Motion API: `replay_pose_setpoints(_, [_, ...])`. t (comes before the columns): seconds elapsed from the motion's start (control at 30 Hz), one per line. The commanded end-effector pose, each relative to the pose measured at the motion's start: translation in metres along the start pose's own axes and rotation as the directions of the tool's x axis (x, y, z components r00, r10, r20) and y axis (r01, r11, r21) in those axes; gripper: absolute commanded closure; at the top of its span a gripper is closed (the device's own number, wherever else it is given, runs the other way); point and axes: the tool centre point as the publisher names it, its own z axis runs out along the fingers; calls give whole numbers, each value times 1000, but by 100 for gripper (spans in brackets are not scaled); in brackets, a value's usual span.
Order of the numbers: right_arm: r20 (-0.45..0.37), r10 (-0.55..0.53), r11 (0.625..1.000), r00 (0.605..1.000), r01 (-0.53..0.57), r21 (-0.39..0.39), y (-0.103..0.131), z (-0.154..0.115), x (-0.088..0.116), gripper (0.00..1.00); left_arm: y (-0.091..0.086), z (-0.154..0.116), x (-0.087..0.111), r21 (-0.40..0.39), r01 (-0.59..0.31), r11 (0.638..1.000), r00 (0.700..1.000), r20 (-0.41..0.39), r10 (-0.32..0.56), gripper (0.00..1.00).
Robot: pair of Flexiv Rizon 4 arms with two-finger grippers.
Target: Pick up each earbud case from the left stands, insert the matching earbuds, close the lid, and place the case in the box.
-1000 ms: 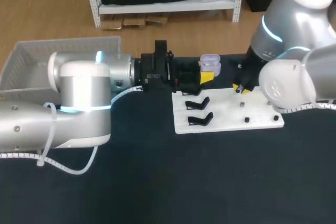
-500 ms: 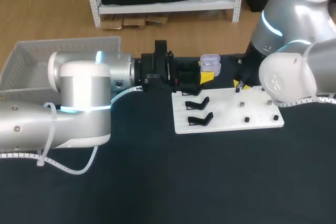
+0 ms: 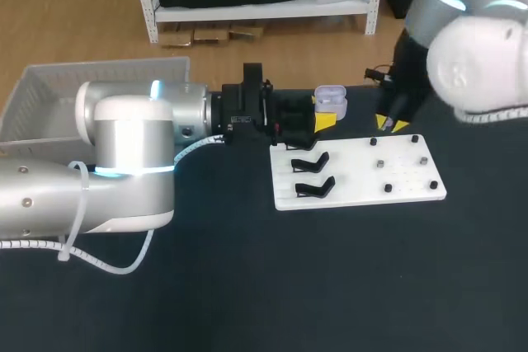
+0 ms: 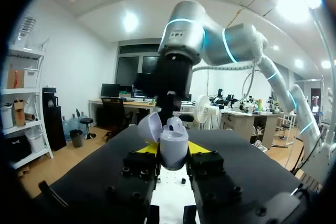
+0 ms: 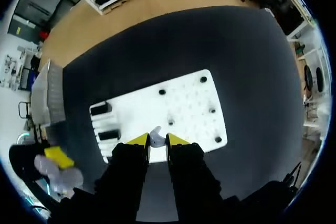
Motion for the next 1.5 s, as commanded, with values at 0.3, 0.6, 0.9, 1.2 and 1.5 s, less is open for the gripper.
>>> replay_pose_setpoints(0.3, [-8,-108,994,994,108,-12,27,-88,54,100,-1,0,2,-5,-5,1000,1000,8,5,100])
replay_pose_setpoints(0.6, [26,-276,960,961,277,-38,76,-112,61,100,-1,0,2,-5,-5,1000,1000,8,5,100])
replay_pose_setpoints(0.9, [18,-394,919,919,394,-21,102,-104,52,100,-1,0,2,-5,-5,1000,1000,8,5,100])
replay_pose_setpoints(1.2, [9,-451,892,892,451,0,112,-91,38,100,-1,0,2,-5,-5,1000,1000,8,5,100])
replay_pose_setpoints(1.5, [-7,-481,877,876,481,-1,116,-83,40,100,-1,0,2,-5,-5,1000,1000,8,5,100])
